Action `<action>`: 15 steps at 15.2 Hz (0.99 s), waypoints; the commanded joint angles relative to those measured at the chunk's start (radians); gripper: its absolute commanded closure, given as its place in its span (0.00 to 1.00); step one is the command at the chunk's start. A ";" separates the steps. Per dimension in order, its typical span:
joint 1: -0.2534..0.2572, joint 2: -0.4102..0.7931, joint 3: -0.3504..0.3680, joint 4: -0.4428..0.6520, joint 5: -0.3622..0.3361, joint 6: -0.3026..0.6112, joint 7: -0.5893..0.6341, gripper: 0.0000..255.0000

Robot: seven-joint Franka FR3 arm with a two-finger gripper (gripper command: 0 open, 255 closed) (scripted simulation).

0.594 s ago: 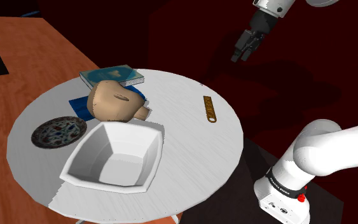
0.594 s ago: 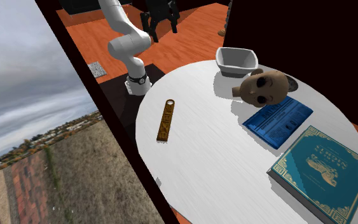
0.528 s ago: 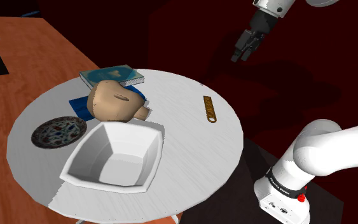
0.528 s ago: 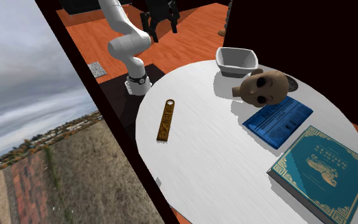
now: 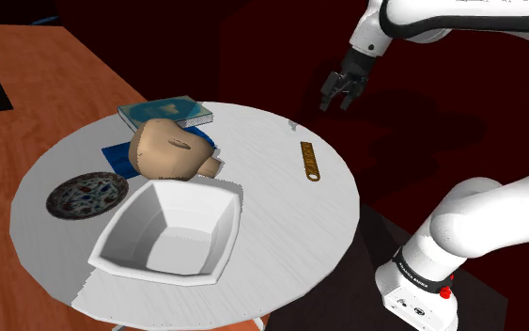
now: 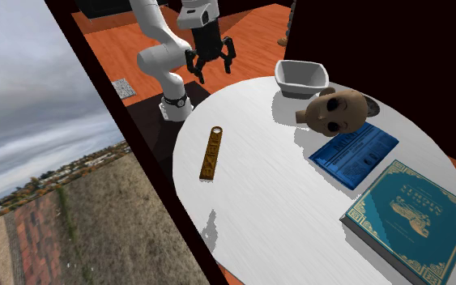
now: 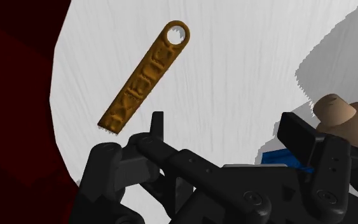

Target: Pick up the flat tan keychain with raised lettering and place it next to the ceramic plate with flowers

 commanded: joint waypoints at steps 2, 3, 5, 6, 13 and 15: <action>-0.028 0.073 0.017 -0.035 -0.005 0.084 0.072 0.00; -0.038 0.099 0.021 -0.043 -0.007 0.109 0.094 0.00; -0.057 0.151 0.028 -0.056 -0.012 0.157 0.139 0.00; -0.066 0.178 0.031 -0.061 -0.016 0.181 0.161 0.00; -0.129 0.381 0.041 -0.079 -0.043 0.339 0.321 0.00; -0.145 0.443 0.039 -0.078 -0.053 0.381 0.368 0.00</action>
